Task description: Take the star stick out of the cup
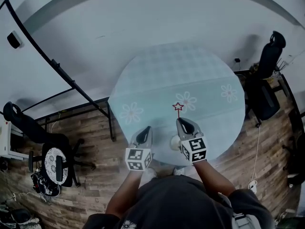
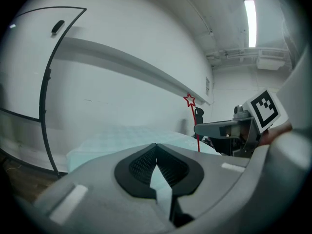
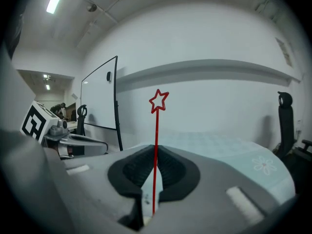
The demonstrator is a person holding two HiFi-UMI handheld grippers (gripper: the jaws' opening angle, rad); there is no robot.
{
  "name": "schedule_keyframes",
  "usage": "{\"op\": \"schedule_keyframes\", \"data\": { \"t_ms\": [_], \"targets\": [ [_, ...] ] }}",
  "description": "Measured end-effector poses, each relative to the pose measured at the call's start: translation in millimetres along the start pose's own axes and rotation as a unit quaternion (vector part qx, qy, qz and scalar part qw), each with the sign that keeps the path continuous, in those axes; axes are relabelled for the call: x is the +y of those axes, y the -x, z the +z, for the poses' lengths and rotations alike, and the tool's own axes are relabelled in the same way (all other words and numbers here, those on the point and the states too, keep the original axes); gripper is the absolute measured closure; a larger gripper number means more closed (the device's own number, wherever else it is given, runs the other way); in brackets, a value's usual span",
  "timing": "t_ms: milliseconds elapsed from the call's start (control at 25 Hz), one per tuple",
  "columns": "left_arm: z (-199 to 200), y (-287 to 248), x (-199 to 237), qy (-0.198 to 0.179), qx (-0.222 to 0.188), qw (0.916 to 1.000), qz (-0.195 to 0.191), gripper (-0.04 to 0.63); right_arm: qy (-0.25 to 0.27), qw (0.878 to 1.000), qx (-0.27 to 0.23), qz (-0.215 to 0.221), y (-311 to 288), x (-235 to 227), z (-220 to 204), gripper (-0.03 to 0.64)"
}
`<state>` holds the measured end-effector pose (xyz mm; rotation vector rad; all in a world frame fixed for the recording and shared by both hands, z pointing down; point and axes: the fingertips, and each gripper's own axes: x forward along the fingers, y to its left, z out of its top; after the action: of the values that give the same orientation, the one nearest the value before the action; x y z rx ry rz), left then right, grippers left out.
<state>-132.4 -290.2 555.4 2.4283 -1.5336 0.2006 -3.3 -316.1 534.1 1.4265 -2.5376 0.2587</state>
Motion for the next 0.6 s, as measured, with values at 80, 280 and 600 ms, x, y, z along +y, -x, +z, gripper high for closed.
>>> {"op": "schedule_keyframes", "data": {
  "t_ms": [80, 280, 600],
  "targets": [
    [14.7, -3.3, -3.2, -0.004, -0.014, 0.9999, -0.003, 0.591, -0.001, 1.000, -0.025, -0.001, 3.7, -2.3, 20.7, 0.597],
    [49.1, -10.3, -7.4, -0.017, -0.041, 0.9990, -0.009, 0.591, 0.000, 0.997, -0.078, -0.001, 15.4, -6.3, 67.4, 0.597],
    [91.6, -11.7, -22.7, -0.035, -0.069, 0.9967, -0.026, 0.591, 0.000, 0.992, -0.124, -0.004, 30.8, -16.3, 103.5, 0.597]
  ]
}}
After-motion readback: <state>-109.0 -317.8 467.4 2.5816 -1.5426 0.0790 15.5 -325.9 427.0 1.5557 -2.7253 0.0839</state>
